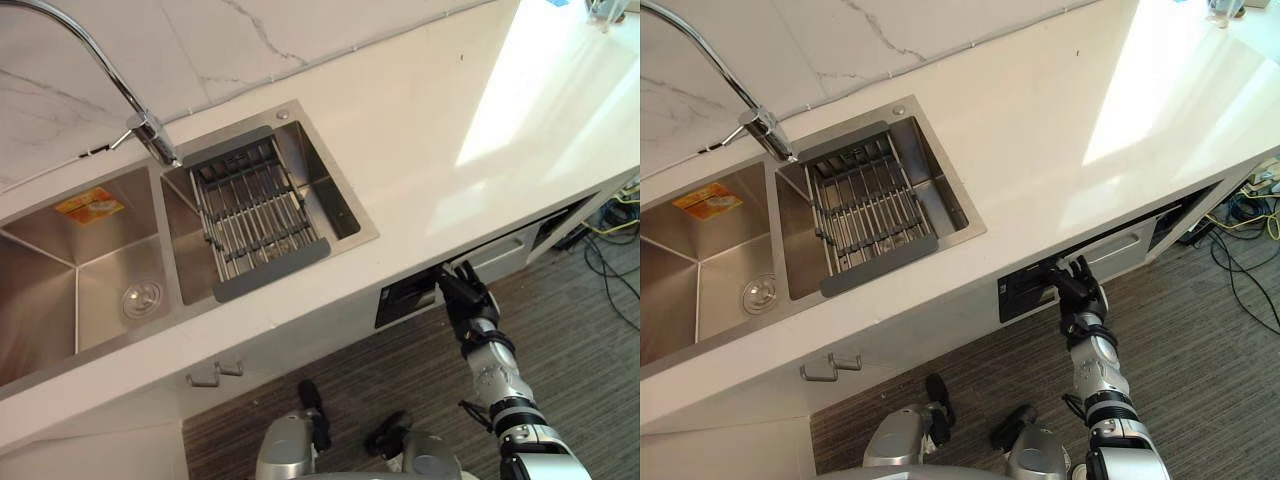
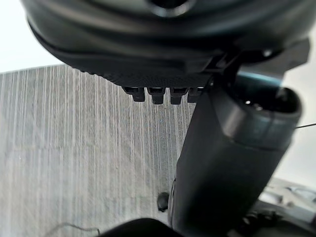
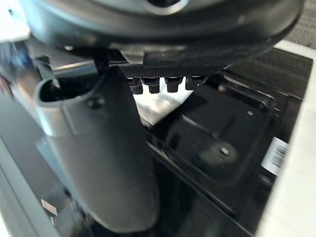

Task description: Walk over to the sink, pick up the cup, carry it to the dishwasher, place the cup inside the dishwasher, then close the dishwasher door

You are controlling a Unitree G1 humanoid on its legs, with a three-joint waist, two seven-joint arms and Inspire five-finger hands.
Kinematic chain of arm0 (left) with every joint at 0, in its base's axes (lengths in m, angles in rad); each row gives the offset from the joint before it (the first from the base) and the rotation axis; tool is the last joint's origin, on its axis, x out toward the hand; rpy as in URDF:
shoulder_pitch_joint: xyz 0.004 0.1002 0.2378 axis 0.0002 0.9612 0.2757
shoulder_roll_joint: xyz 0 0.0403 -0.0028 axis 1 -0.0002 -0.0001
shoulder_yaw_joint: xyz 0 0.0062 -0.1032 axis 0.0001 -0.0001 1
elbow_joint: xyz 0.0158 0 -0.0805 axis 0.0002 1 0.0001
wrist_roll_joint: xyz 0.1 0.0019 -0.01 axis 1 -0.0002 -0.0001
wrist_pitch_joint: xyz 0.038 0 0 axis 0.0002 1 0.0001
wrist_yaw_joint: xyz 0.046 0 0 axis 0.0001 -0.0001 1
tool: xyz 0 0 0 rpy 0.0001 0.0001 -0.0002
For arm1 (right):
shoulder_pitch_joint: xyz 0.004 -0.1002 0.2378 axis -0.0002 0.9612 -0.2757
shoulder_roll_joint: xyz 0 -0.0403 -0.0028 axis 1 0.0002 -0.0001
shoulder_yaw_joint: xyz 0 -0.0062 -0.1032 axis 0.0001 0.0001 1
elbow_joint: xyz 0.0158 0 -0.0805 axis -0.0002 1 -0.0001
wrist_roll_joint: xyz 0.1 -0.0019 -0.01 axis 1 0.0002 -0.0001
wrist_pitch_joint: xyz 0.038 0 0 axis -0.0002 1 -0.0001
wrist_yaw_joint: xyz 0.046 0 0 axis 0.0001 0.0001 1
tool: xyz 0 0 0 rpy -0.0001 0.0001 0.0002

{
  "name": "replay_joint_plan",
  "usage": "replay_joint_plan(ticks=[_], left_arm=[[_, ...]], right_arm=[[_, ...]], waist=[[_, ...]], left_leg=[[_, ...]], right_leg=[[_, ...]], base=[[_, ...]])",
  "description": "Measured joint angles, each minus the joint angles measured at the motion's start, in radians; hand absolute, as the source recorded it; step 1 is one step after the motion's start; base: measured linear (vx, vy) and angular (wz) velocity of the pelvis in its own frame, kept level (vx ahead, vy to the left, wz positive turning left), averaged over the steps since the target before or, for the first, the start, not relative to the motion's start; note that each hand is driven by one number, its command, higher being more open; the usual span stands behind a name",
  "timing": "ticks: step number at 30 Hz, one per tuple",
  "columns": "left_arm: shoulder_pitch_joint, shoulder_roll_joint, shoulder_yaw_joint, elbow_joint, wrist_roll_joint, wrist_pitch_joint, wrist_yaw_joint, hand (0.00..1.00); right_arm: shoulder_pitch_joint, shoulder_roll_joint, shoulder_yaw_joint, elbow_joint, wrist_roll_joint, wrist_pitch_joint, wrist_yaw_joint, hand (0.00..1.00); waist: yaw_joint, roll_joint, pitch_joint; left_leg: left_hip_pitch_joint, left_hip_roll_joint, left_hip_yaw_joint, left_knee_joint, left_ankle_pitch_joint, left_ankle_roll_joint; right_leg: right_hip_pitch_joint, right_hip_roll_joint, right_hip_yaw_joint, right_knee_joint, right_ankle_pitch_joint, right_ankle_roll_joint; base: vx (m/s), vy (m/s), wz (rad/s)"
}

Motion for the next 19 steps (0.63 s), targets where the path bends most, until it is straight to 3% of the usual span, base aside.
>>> replay_joint_plan(ticks=[3, 7, 9, 11, 12, 15, 17, 18, 19], left_arm=[[0.004, -0.012, 0.007, 0.036, -0.085, -0.002, 0.012, 1.00], [0.034, -0.043, 0.058, 0.063, -0.167, 0.003, 0.035, 1.00], [0.036, -0.043, 0.067, 0.071, -0.199, 0.019, 0.044, 1.00], [0.036, -0.032, 0.091, 0.076, -0.224, 0.055, 0.043, 1.00], [0.036, -0.024, 0.096, 0.079, -0.225, 0.062, 0.041, 1.00], [0.038, 0.011, 0.097, 0.080, -0.216, 0.072, 0.027, 1.00], [0.046, 0.021, 0.097, 0.079, -0.216, 0.072, 0.016, 1.00], [0.050, 0.029, 0.097, 0.079, -0.217, 0.088, 0.003, 1.00], [0.050, 0.030, 0.096, 0.079, -0.217, 0.093, 0.000, 1.00]], right_arm=[[0.099, 0.007, 0.034, -0.056, -0.055, -0.004, 0.045, 1.00], [0.298, 0.051, 0.076, -0.070, -0.145, -0.007, 0.129, 1.00], [0.358, 0.089, 0.077, -0.003, -0.205, 0.000, 0.145, 1.00], [0.380, 0.119, 0.050, 0.107, -0.288, 0.025, 0.142, 1.00], [0.383, 0.125, 0.026, 0.126, -0.300, 0.024, 0.139, 1.00], [0.422, 0.139, -0.126, 0.233, -0.373, 0.022, 0.107, 1.00], [0.443, 0.135, -0.159, 0.256, -0.440, 0.026, 0.092, 1.00], [0.467, 0.123, -0.176, 0.275, -0.490, 0.050, 0.075, 1.00], [0.471, 0.122, -0.183, 0.278, -0.498, 0.059, 0.072, 1.00]], waist=[[0.008, 0.012, -0.019], [0.007, -0.003, -0.048], [0.004, -0.023, -0.058], [0.003, -0.071, -0.074], [0.002, -0.083, -0.079], [-0.002, -0.143, -0.111], [-0.004, -0.159, -0.125], [-0.004, -0.174, -0.136], [-0.005, -0.175, -0.138]], left_leg=[[0.000, 0.022, 0.027, 0.007, 0.002, -0.005], [0.016, 0.030, 0.058, -0.002, 0.010, -0.029], [0.024, 0.026, 0.061, -0.007, 0.005, -0.047], [0.031, 0.018, 0.085, -0.010, -0.006, -0.057], [0.031, 0.015, 0.085, -0.010, -0.010, -0.055], [0.038, -0.016, 0.090, -0.005, -0.051, -0.049], [0.034, -0.038, 0.090, -0.004, -0.069, -0.044], [0.028, -0.069, 0.084, -0.015, -0.086, -0.028], [0.028, -0.076, 0.080, -0.024, -0.087, -0.027]], right_leg=[[0.004, 0.012, -0.008, -0.002, -0.013, -0.008], [0.018, 0.011, -0.022, -0.002, -0.023, 0.003], [0.022, 0.007, -0.021, -0.002, -0.027, 0.010], [0.014, -0.003, -0.005, 0.000, -0.026, 0.018], [0.014, -0.007, -0.005, 0.001, -0.025, 0.021], [0.016, -0.051, -0.004, 0.028, -0.028, 0.051], [0.005, -0.087, -0.003, 0.065, -0.039, 0.069], [-0.014, -0.133, -0.002, 0.120, -0.053, 0.088], [-0.018, -0.143, 0.001, 0.140, -0.052, 0.086]], base=[[-0.02, -0.098, 0.08], [0.06, -0.035, 0.12], [0.09, 0.024, -0.01], [0.10, 0.070, -0.17], [0.12, 0.100, -0.11], [0.12, 0.126, 0.04], [0.15, 0.175, 0.11], [0.14, 0.170, 0.18], [0.08, 0.105, 0.14]])
